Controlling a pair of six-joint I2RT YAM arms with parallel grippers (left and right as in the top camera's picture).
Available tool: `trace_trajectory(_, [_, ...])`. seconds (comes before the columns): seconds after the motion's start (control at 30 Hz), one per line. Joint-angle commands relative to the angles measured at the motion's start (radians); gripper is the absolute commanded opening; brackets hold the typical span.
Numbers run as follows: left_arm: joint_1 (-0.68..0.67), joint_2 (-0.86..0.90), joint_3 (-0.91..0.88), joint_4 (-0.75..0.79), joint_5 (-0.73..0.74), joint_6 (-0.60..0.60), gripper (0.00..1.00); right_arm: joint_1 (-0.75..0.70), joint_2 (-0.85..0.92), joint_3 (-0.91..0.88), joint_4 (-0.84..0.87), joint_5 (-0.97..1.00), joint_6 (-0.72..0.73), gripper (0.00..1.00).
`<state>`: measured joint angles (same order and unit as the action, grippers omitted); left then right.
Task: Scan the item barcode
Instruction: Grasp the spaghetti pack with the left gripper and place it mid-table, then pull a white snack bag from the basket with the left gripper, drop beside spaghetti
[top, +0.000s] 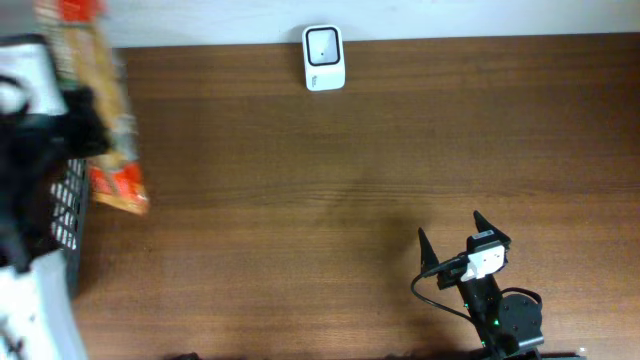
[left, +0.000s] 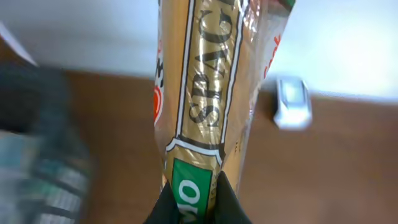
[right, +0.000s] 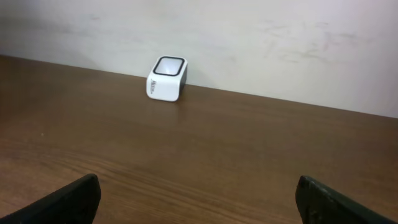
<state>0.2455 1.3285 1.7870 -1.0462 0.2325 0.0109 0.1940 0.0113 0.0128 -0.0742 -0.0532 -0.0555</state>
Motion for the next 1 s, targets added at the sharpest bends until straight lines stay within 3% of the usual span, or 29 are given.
trace_trajectory(0.0, [-0.174,0.105,-0.094,0.001,-0.057,-0.096,0.00,-0.005,-0.008,-0.007,-0.001,0.001,0.000,0.99])
trace_trajectory(0.2, [-0.427,0.516,-0.251,0.063,-0.057,-0.477,0.00,-0.005,-0.008,-0.007,-0.001,0.001,0.000,0.98])
trace_trajectory(0.4, [-0.561,0.680,-0.251,0.209,-0.058,-0.492,0.01,-0.005,-0.008,-0.007,-0.001,0.001,0.000,0.99])
trace_trajectory(0.43, [-0.566,0.680,-0.251,0.218,-0.058,-0.492,0.33,-0.005,-0.008,-0.007,-0.001,0.001,0.000,0.99])
trace_trajectory(0.47, [-0.568,0.680,-0.251,0.228,-0.058,-0.487,0.81,-0.005,-0.008,-0.007,-0.001,0.001,0.000,0.99])
trace_trajectory(0.53, [-0.552,0.671,-0.205,0.219,-0.058,-0.454,1.00,-0.005,-0.008,-0.007,-0.001,0.001,0.000,0.99])
trace_trajectory(0.63, [-0.499,0.596,-0.014,0.137,-0.109,-0.329,0.99,-0.005,-0.008,-0.007,-0.001,0.001,0.000,0.99])
trace_trajectory(0.77, [-0.341,0.455,0.192,0.061,-0.130,-0.103,0.99,-0.005,-0.008,-0.007,-0.001,0.001,0.000,0.99])
trace_trajectory(0.83, [-0.161,0.362,0.248,0.057,-0.157,-0.103,0.99,-0.005,-0.008,-0.007,-0.001,0.001,0.000,0.99])
trace_trajectory(0.97, [0.341,0.275,0.254,-0.005,-0.175,-0.103,0.99,-0.005,-0.008,-0.007,-0.001,0.001,0.000,0.99])
